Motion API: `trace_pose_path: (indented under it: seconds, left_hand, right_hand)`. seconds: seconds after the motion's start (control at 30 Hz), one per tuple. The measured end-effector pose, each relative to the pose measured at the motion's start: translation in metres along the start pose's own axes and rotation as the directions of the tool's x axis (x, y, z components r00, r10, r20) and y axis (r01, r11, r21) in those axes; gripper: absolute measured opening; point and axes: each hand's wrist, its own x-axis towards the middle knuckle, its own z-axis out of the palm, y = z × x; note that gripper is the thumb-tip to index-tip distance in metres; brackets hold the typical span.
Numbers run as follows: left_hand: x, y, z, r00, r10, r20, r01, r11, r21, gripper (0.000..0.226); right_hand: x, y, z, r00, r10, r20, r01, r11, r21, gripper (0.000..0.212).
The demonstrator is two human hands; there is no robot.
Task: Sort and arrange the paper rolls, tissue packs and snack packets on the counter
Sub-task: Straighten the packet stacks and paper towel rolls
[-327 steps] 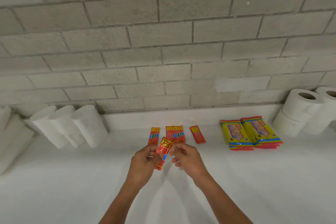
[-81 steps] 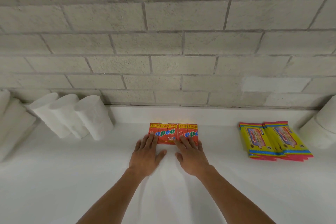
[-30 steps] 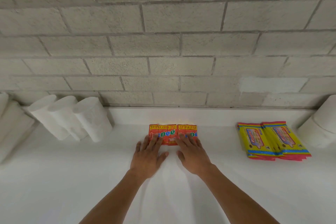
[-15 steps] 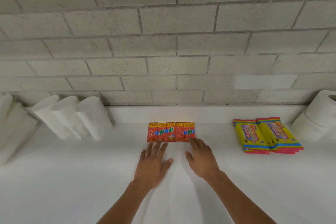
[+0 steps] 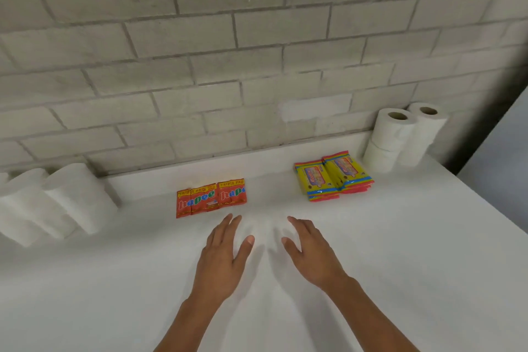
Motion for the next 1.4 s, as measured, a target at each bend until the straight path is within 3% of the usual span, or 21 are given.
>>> trace_pose_path:
  seconds: [0.33,0.8,1.13,1.4]
  left_hand:
    - [-0.018,0.107,0.032,0.982,0.190,-0.002,-0.189,0.975,-0.118,0.061]
    - [-0.054,0.245,0.112,0.993,0.120,-0.020,-0.121,0.960,-0.254,0.061]
    - [-0.026,0.303,0.130,0.990,0.141,0.007,-0.134,0.955,-0.266,0.066]
    - [0.048,0.331,0.128,0.965,0.262,-0.016,-0.257,0.930,-0.262,0.066]
  right_hand:
    - [-0.066,0.061,-0.089,0.984,0.101,-0.144,-0.086,0.991,0.105,0.058]
    - [-0.132,0.183,-0.213,0.980,0.143,-0.140,-0.121,0.981,0.151,0.060]
    - [-0.105,0.211,-0.258,0.973,0.168,-0.157,-0.123,0.957,0.264,0.057]
    - [-0.063,0.223,-0.291,0.945,0.240,-0.222,-0.171,0.941,0.292,0.057]
